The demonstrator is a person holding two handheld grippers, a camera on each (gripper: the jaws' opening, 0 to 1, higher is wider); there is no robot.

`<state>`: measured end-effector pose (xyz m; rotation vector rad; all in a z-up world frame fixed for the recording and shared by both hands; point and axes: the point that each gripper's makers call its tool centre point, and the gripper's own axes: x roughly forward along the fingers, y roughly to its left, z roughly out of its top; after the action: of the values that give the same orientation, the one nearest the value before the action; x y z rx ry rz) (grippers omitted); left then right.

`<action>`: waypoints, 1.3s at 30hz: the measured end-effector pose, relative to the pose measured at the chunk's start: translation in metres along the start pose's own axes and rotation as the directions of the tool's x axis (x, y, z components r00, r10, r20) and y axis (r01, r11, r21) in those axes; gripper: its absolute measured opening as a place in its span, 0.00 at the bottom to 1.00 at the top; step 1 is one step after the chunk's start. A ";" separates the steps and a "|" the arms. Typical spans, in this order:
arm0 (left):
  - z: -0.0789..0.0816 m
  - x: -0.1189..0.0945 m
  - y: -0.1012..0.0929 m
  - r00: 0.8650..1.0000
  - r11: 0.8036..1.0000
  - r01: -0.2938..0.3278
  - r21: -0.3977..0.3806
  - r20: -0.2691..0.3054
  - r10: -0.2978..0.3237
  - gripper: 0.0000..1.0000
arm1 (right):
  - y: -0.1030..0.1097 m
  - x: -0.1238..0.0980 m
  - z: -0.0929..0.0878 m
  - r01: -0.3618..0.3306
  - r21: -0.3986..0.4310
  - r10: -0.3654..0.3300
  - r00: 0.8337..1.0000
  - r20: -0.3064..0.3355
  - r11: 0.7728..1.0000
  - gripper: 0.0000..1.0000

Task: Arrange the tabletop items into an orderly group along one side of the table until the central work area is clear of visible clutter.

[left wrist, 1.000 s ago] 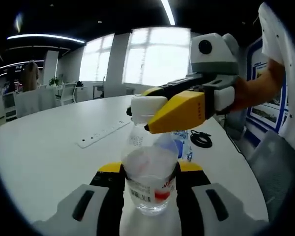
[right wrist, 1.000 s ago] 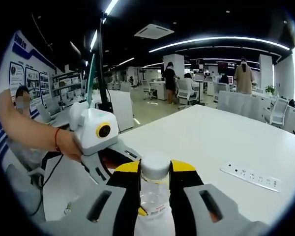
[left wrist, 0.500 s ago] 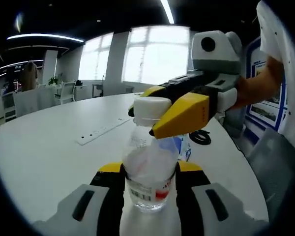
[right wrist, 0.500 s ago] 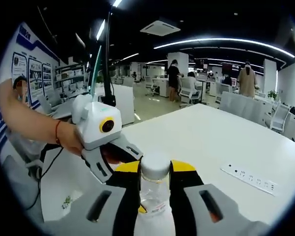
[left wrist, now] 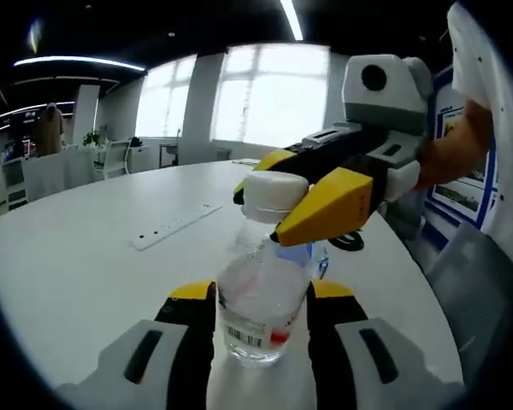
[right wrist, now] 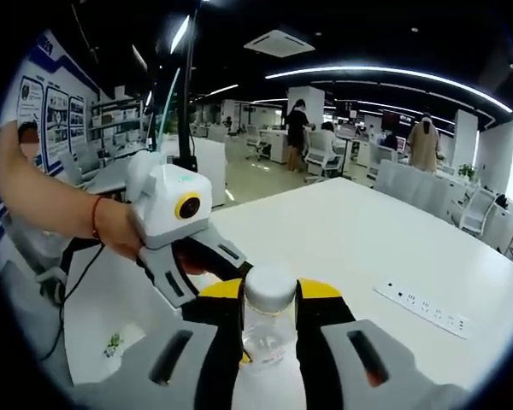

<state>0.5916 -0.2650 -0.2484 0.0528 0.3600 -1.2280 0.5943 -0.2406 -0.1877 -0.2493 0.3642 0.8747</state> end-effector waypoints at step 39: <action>0.009 -0.014 -0.008 1.000 1.000 -0.024 -0.020 -0.008 0.023 0.46 | 0.000 -0.012 -0.003 0.019 0.044 -0.019 1.000 0.003 0.999 0.27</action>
<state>0.5829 -0.2574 -0.2344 0.0440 0.3777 -1.2009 0.5866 -0.2507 -0.1856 -0.2104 0.3764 0.8473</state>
